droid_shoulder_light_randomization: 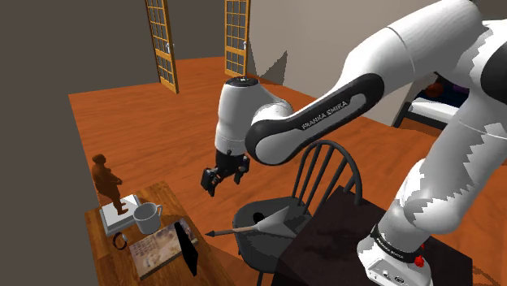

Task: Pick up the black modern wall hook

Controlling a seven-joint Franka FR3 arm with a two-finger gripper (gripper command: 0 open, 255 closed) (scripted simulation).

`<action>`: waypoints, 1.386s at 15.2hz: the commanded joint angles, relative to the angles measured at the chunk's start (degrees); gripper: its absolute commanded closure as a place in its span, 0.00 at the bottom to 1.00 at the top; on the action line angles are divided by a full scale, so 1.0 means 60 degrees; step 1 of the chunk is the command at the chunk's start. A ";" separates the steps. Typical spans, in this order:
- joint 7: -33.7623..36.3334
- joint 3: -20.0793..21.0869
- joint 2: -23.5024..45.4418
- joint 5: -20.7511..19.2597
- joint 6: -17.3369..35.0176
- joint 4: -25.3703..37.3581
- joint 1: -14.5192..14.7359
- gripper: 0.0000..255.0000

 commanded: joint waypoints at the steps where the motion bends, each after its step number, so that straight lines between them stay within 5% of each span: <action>1: 0.0765 0.0144 0.0926 -0.0790 0.0317 0.0400 0.0102 0.00; 11: 0.3394 -0.0690 0.4884 -0.3622 0.0517 0.3223 0.1998 0.00; 13: 0.3666 -0.0911 0.5626 -0.3916 0.0443 0.3934 0.2426 0.00; 21: 0.3977 -0.1303 0.6404 -0.4360 0.1040 0.4083 0.2745 0.00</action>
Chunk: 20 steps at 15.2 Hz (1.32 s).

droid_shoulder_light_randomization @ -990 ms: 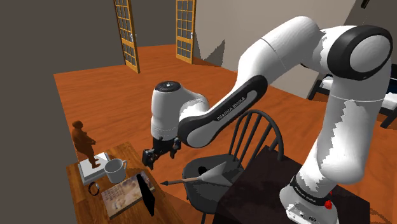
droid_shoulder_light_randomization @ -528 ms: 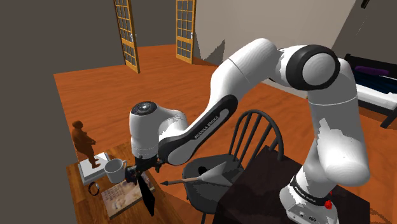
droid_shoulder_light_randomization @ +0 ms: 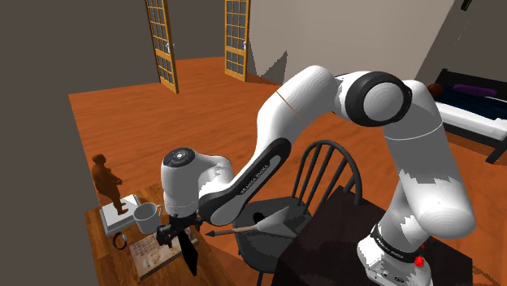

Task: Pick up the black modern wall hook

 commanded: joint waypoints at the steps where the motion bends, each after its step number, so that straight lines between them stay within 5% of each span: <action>1: 0.0058 -0.0059 0.0082 -0.0072 0.0135 -0.0053 0.0031 0.00; 2: 0.0058 -0.0059 0.0082 -0.0072 0.0135 -0.0053 0.0031 0.00; 3: 0.0052 -0.0059 0.0082 -0.0071 0.0136 -0.0054 0.0026 1.00; 20: -0.0243 0.0316 -0.0634 0.0368 -0.0508 -0.0102 -0.0237 1.00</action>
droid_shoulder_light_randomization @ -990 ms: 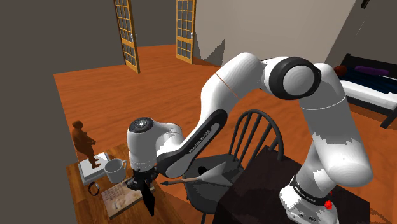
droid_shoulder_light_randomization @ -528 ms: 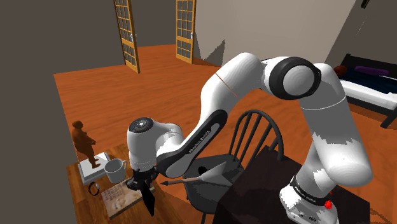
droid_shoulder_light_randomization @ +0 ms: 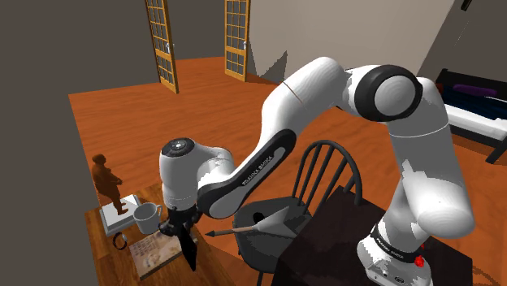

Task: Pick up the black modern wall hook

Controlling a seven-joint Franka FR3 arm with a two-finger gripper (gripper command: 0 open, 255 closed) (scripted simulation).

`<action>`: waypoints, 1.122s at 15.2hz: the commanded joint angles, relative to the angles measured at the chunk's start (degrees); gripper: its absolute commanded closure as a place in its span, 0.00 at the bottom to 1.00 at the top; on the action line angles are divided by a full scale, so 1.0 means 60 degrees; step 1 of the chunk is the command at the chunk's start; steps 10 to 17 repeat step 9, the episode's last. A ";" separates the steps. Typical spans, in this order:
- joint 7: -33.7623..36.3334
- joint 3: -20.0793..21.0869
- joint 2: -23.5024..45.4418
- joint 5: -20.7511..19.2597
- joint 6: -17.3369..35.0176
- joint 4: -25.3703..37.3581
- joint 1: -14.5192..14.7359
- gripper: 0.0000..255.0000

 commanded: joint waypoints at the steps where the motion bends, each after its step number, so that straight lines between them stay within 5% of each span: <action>1: -0.0085 0.0101 -0.0200 0.0125 -0.0177 -0.0012 -0.0075 1.00; 17: -0.0322 0.0355 -0.0703 0.0473 -0.0710 0.0057 -0.0252 1.00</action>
